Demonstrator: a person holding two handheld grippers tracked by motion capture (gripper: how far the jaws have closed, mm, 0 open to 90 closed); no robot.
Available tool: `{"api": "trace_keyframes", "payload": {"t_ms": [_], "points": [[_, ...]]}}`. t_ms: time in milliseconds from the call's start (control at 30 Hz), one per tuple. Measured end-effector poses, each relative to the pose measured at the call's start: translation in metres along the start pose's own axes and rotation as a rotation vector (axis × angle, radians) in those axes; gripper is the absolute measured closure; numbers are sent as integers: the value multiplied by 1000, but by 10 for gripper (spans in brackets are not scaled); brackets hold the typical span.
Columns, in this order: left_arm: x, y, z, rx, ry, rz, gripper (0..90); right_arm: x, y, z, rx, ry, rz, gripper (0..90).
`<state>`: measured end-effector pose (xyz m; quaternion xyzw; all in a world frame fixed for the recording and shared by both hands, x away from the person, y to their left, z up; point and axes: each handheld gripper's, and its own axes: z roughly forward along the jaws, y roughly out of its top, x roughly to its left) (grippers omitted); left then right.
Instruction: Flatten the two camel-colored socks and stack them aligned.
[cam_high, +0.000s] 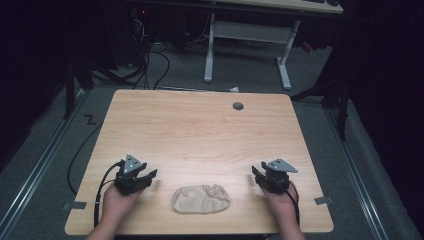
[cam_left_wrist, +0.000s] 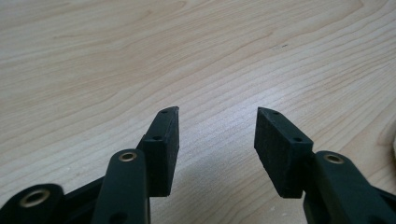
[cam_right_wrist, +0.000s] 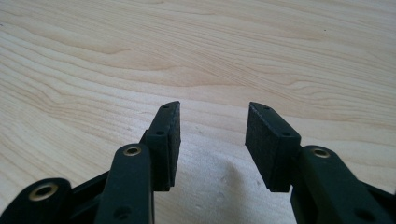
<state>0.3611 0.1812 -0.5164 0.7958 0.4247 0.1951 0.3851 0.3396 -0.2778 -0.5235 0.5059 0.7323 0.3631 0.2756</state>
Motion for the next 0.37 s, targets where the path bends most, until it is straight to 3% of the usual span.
{"api": "trace_keyframes", "payload": {"t_ms": [367], "points": [[0, 0, -4, -10, 2, -12, 510, 1, -2, -3, 5, -1, -8, 552]]}}
